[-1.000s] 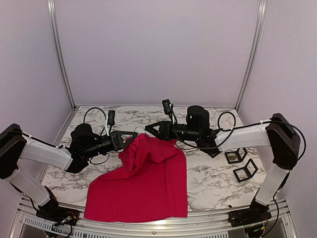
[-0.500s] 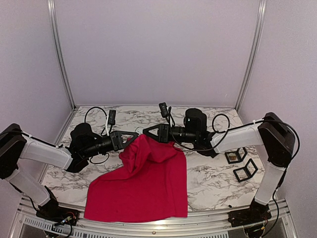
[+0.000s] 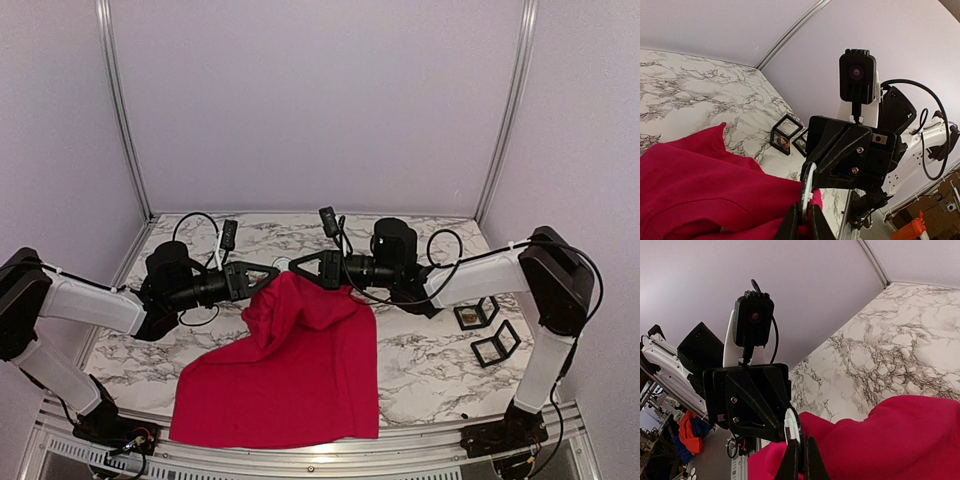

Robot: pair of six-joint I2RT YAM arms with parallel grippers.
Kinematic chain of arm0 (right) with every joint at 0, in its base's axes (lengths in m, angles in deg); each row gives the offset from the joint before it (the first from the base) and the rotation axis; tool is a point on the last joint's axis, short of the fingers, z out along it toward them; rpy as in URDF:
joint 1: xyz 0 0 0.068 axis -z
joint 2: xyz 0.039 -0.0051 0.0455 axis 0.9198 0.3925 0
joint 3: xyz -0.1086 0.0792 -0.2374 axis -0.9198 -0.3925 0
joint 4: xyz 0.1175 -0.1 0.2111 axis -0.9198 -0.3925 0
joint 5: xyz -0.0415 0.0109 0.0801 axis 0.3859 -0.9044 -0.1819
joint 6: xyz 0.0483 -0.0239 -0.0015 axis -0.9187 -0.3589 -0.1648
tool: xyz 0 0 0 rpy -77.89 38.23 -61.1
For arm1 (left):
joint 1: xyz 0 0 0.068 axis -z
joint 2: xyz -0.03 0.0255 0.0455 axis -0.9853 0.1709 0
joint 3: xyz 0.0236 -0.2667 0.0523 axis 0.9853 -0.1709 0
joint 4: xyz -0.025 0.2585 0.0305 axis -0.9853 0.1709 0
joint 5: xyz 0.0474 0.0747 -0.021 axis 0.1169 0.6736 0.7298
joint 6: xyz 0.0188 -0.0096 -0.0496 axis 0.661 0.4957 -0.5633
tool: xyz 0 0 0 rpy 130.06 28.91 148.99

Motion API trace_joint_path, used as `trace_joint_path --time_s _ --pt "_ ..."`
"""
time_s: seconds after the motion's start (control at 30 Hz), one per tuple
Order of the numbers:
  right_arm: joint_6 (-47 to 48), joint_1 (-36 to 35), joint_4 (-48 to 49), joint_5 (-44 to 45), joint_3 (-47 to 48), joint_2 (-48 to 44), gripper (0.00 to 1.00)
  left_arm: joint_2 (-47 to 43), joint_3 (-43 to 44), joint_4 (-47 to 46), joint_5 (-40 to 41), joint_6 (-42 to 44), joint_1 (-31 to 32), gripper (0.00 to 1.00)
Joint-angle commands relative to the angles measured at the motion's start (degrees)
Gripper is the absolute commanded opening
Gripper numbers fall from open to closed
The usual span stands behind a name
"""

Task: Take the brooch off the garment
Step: Pass from the left arm to the right, then pass from the right arm to the left

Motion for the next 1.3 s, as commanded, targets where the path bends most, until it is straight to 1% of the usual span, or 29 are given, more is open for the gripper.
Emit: trace_joint_path --time_s 0.0,0.13,0.33,0.43,0.6,0.7,0.93,1.13,1.27 --pt "6.0 -0.2 -7.0 1.8 2.7 -1.3 0.00 -2.8 3.0 7.1 -2.6 3.9 -0.5 0.17" --pt "11.5 -0.3 -14.0 3.7 4.6 -2.6 0.00 -6.2 5.6 18.1 -2.2 9.7 -0.8 0.26" --pt "20.1 -0.8 -22.2 6.6 7.4 -4.3 0.00 -11.0 10.7 36.4 -0.9 20.4 -1.3 0.27" --pt "23.8 -1.2 -25.7 7.4 8.8 -4.6 0.00 -11.9 15.8 47.1 0.3 27.1 -1.3 0.28" --pt "29.6 -2.8 -30.8 9.5 11.8 -4.8 0.00 -11.2 22.3 59.8 1.5 36.0 -1.3 0.33" --pt "31.6 -3.9 -32.4 10.8 12.8 -4.6 0.00 -9.5 25.6 65.5 1.4 39.6 -1.3 0.33" --pt "35.0 -5.2 -33.3 9.3 12.9 -5.5 0.00 -5.9 31.8 73.6 0.4 48.5 -1.3 0.30" --pt "38.1 -5.7 -34.1 6.5 12.8 -6.7 0.00 -5.1 34.2 77.1 -1.3 54.0 -1.2 0.31" --pt "39.7 -6.1 -36.1 5.5 13.9 -6.2 0.00 -4.2 34.8 78.0 -0.9 55.3 -1.0 0.31"
